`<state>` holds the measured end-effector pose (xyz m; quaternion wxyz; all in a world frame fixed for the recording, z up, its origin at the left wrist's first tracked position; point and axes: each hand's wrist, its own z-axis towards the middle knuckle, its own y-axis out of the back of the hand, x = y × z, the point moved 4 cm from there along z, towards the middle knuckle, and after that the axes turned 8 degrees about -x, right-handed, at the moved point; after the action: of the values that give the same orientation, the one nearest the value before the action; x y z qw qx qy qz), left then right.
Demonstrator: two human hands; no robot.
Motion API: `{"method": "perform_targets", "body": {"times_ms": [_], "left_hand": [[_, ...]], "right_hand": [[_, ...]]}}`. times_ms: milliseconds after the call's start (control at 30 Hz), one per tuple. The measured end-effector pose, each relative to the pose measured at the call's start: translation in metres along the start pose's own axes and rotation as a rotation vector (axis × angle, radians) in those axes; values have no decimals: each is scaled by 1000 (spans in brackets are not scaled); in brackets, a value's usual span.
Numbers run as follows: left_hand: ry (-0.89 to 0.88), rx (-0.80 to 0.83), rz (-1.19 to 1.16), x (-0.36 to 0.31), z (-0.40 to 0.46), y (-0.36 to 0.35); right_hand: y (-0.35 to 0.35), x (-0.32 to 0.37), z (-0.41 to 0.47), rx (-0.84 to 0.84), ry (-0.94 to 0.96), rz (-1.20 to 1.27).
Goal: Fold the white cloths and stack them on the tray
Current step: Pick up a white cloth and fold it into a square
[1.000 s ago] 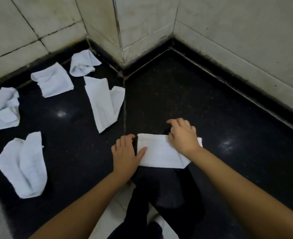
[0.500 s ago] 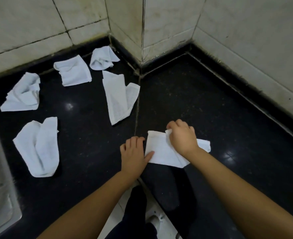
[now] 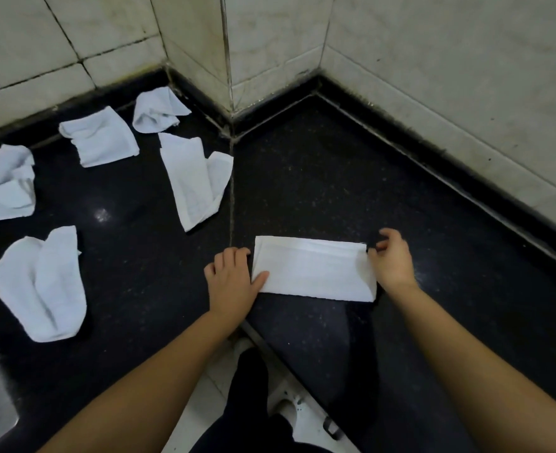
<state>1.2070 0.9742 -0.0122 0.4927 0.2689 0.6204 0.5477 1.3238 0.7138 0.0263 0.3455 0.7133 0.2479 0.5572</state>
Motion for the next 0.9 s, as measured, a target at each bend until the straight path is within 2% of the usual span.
{"method": "perform_targets", "body": {"times_ms": [67, 100, 167, 233, 267, 367, 467, 667, 800, 900], "left_hand": [[-5, -6, 3, -1, -1, 0], [-8, -10, 8, -2, -1, -1], [-12, -18, 11, -2, -1, -2], [-12, -7, 23, 0, -2, -4], [-10, -5, 21, 1, -2, -5], [-20, -85, 62, 2, -4, -4], [-40, -128, 99, 5, -5, -7], [-70, -152, 112, 5, -5, -10], [-79, -172, 105, 6, -6, -9], [-82, -162, 85, 6, -7, -9]], "right_hand": [[-3, 32, 7, -62, 164, -56], [-10, 53, 8, -20, 256, -74], [-41, 95, -3, 234, 439, -145], [-79, 123, -25, 498, 614, -422], [-95, 130, -33, 543, 696, -567], [-118, 137, -39, 470, 861, -772], [-122, 132, -36, 415, 923, -767], [-124, 128, -34, 391, 883, -676], [-123, 128, -30, 415, 822, -640], [-121, 131, -32, 438, 872, -663]]}}
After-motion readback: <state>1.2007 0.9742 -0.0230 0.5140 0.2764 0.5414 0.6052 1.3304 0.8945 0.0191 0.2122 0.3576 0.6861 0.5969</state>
